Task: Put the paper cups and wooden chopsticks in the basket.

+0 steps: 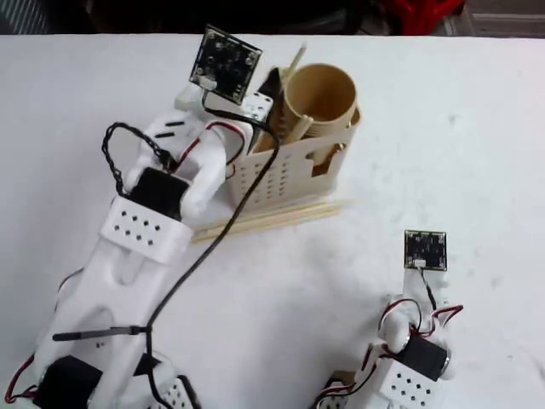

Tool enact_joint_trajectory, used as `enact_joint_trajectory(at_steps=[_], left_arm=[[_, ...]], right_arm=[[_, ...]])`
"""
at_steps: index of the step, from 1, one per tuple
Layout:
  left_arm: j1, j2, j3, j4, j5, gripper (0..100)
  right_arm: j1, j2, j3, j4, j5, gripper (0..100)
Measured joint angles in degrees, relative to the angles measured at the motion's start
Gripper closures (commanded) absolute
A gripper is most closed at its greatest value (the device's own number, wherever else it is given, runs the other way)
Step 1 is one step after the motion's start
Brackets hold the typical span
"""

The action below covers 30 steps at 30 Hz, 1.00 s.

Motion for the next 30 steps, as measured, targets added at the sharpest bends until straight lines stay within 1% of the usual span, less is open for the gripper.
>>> enact_joint_trajectory(at_steps=[4,8,10,25,30], left_arm=[[-2.8,0.0,0.0,0.4,0.0,88],[-6.5,0.0,0.0,5.4,0.0,88],[-7.5,0.0,0.4,6.2,0.0,88],[-7.8,0.4,10.8,6.5,0.0,88],[-6.9,0.3,11.7,6.0,0.2,89]], right_arm=[[0.0,0.0,0.0,0.0,0.0,98.1],[0.0,0.0,0.0,0.0,0.0,98.1],[0.0,0.0,0.0,0.0,0.0,98.1],[0.0,0.0,0.0,0.0,0.0,98.1],[0.0,0.0,0.0,0.0,0.0,98.1]])
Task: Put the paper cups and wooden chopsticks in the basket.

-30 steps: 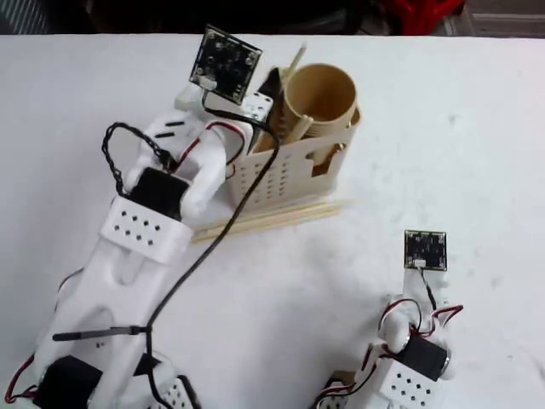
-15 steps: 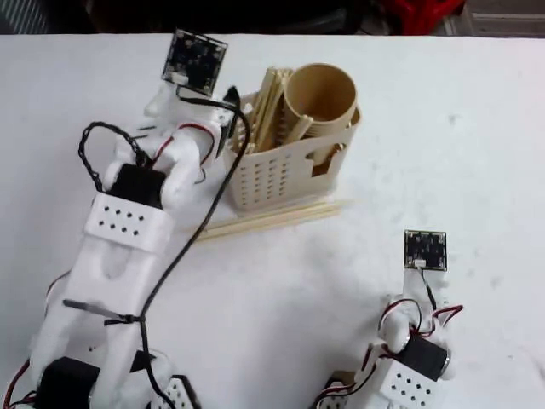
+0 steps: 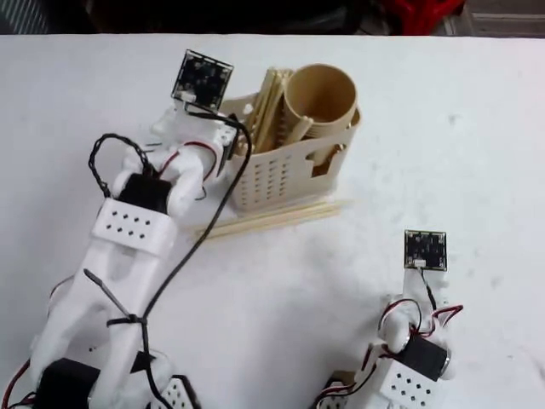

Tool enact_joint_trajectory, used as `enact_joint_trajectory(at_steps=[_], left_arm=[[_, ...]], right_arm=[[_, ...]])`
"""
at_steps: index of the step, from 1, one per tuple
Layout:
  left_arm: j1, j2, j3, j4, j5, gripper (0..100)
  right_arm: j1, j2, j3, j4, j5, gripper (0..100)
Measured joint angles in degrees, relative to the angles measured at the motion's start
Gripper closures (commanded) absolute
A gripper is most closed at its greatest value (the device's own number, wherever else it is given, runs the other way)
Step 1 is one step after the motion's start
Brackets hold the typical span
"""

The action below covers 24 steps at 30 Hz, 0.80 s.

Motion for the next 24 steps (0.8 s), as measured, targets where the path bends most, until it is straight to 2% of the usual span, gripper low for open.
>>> enact_joint_trajectory(at_steps=[5,9,16,24], left_arm=[[0.2,1.8,0.0,-3.0,0.0,98],[0.3,7.9,-1.7,-7.5,0.0,96],[0.3,15.8,-9.1,-7.8,0.0,98],[-3.4,19.6,-18.9,0.8,0.0,98]], right_arm=[[0.0,0.0,0.0,0.0,0.0,98.1],[0.0,0.0,0.0,0.0,0.0,98.1],[0.0,0.0,0.0,0.0,0.0,98.1],[0.0,0.0,0.0,0.0,0.0,98.1]])
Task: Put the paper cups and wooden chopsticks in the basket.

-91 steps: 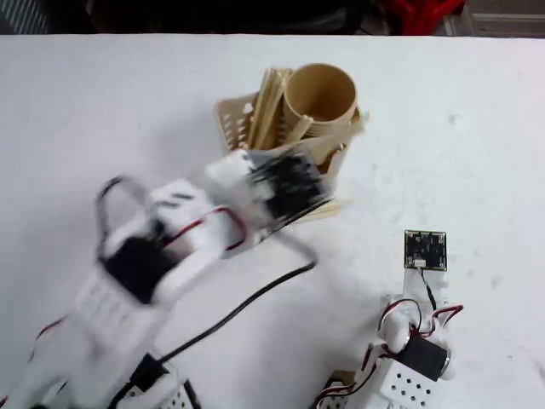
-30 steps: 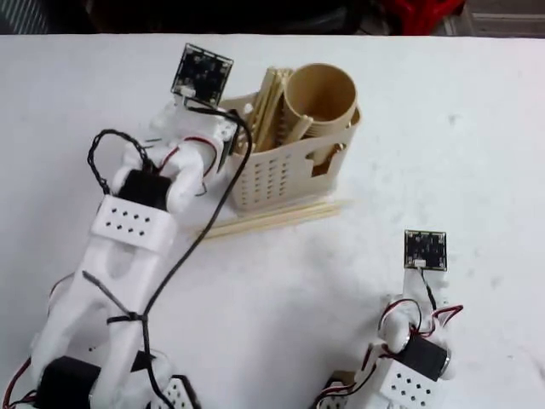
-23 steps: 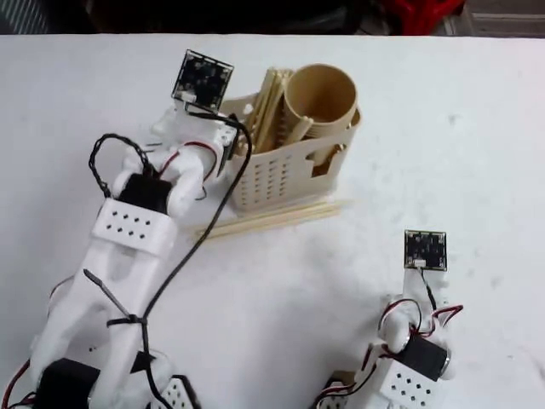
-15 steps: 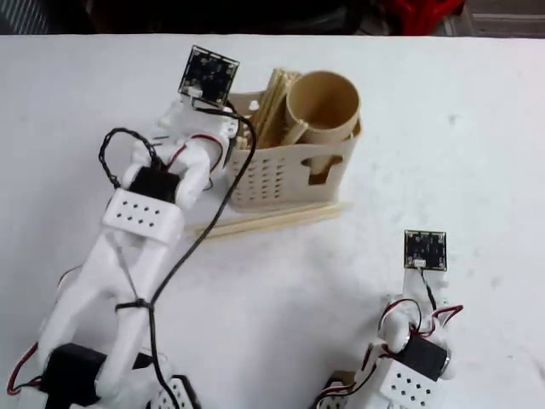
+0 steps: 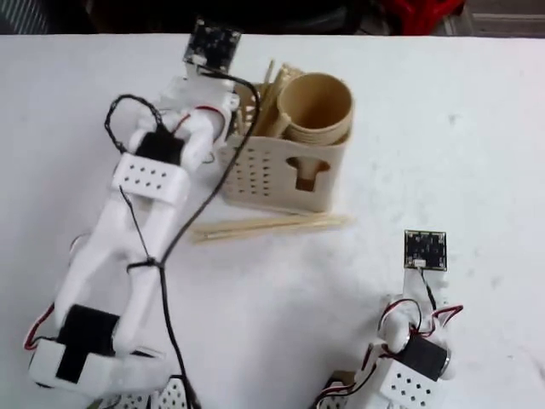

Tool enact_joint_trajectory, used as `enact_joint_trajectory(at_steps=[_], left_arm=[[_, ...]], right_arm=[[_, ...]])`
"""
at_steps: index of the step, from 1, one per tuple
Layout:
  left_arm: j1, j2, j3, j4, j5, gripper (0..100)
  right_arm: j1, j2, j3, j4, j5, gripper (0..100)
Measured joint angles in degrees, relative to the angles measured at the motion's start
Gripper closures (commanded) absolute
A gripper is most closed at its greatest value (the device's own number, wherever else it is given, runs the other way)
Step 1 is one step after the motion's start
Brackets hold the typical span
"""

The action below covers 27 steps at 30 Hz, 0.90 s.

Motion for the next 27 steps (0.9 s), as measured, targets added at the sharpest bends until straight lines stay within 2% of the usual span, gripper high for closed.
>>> enact_joint_trajectory(at_steps=[9,15,20,27], left_arm=[[-9.1,0.5,-1.0,3.0,0.0,98],[-10.5,0.5,0.4,3.0,0.1,98],[-8.5,0.4,0.4,2.5,0.0,98],[-0.8,-0.5,-0.2,2.4,0.0,98]], right_arm=[[0.0,0.0,0.0,0.0,0.0,98.1],[0.0,0.0,0.0,0.0,0.0,98.1],[0.0,0.0,0.0,0.0,0.0,98.1],[0.0,0.0,0.0,0.0,0.0,98.1]])
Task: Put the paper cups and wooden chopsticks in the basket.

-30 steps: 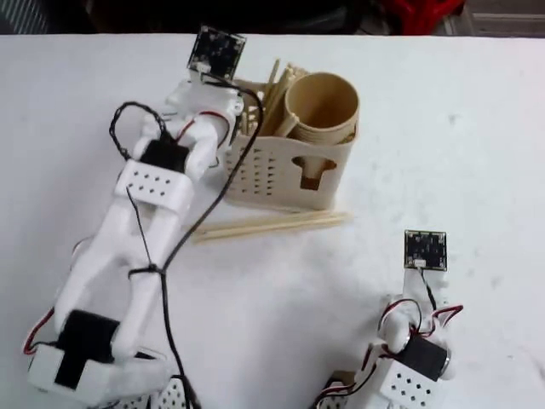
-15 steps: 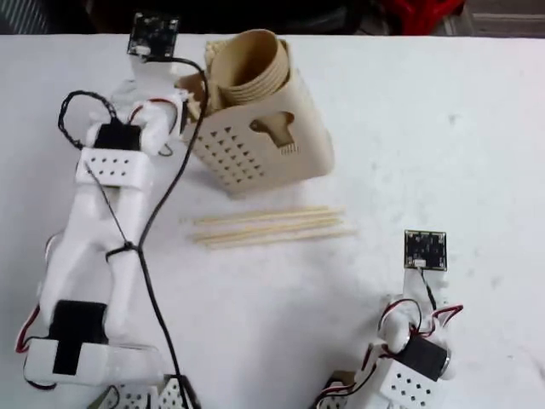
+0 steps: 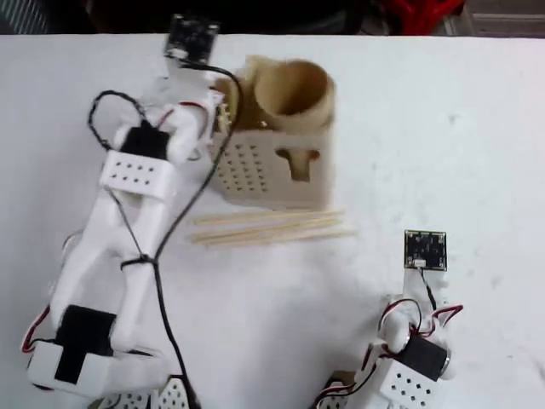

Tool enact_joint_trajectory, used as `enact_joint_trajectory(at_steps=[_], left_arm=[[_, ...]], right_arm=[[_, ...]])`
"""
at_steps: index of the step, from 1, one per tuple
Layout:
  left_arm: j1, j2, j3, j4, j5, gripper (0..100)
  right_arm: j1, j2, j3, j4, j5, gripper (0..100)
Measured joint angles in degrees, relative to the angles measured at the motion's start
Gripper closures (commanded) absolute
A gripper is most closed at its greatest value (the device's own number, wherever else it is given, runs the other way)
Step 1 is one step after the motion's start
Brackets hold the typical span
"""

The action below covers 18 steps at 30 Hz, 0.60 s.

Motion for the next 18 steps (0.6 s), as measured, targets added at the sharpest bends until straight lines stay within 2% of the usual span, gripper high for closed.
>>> enact_joint_trajectory(at_steps=[5,9,14,18], left_arm=[[2.5,0.1,-0.1,-0.1,4.8,98],[2.7,0.1,-0.1,-0.1,5.9,97],[2.7,0.3,0.4,0.0,6.0,86],[3.2,1.1,0.6,0.5,6.2,85]], right_arm=[[0.0,0.0,0.0,0.0,0.0,98.1],[0.0,0.0,0.0,0.0,0.0,98.1],[0.0,0.0,0.0,0.0,0.0,98.1],[0.0,0.0,0.0,0.0,0.0,98.1]])
